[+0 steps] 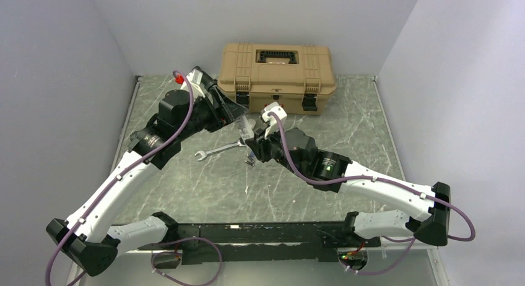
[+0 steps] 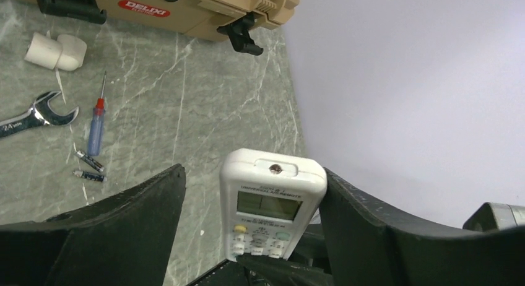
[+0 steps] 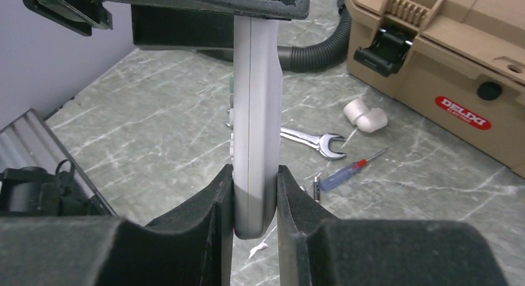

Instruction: Load the batteries into the remote control

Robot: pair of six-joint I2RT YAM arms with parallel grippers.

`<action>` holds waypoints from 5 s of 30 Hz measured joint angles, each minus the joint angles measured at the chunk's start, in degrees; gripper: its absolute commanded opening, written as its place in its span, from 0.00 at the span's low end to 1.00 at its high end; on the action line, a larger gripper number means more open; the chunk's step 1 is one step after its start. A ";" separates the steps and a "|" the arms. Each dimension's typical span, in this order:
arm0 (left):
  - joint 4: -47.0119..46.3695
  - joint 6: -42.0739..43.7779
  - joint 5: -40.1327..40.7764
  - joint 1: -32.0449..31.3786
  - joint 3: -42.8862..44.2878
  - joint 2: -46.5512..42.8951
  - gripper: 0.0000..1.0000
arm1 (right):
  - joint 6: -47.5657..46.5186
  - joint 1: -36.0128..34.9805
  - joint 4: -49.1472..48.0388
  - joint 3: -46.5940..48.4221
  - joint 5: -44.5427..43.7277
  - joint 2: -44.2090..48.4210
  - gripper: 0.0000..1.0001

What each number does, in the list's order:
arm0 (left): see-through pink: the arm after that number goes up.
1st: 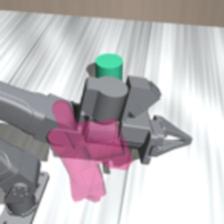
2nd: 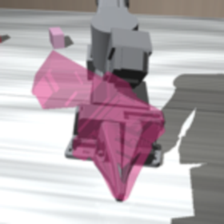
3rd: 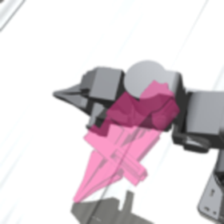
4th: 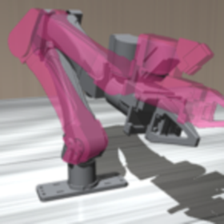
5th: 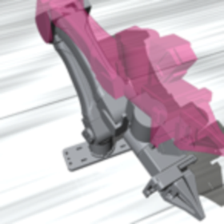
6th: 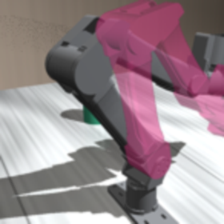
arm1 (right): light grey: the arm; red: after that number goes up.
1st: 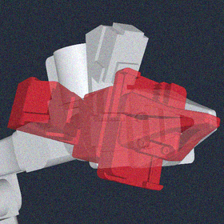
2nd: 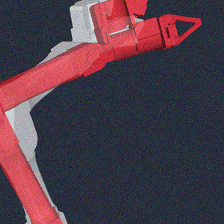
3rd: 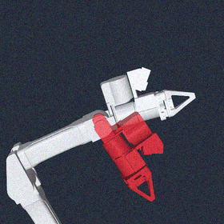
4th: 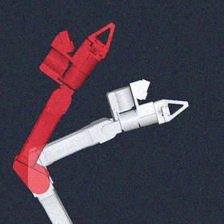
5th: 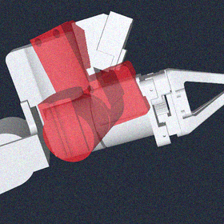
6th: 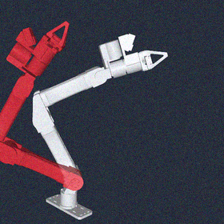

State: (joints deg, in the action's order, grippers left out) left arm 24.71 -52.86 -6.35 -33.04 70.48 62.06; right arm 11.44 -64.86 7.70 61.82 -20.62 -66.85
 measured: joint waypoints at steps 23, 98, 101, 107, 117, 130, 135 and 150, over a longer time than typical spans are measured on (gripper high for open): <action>-4.81 1.55 -3.06 -0.07 -3.67 -1.60 0.00 | 3.32 0.00 -3.08 0.00 3.32 0.37 0.91; -30.47 9.03 -22.73 0.98 -11.61 -8.90 1.00 | 24.06 23.67 -27.76 -10.29 63.43 2.75 0.00; -23.87 9.99 -18.03 0.98 -8.35 -8.17 0.99 | 21.07 23.47 -22.80 -8.94 57.77 3.58 0.00; -11.21 10.21 -8.04 0.98 -1.51 -5.20 0.99 | 12.72 17.31 -11.06 -2.60 41.00 2.95 0.00; 0.79 8.13 0.20 0.98 0.70 -1.44 0.83 | 4.44 7.06 -1.86 2.10 22.71 -2.01 0.00; -0.81 6.43 -1.57 0.96 0.46 -1.49 0.44 | 1.88 6.32 0.37 3.50 14.01 -3.58 0.00; -1.68 6.60 -2.84 0.96 0.46 -1.44 0.45 | 1.57 6.32 0.52 3.80 13.62 -3.96 0.00; -1.75 7.43 -4.79 0.96 -0.35 -1.44 0.43 | 1.55 6.32 0.37 5.20 13.40 -4.74 0.00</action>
State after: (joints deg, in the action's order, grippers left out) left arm 22.96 -45.43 -11.14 -32.08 70.13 60.62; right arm 12.99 -58.54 8.08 67.02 -7.22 -71.59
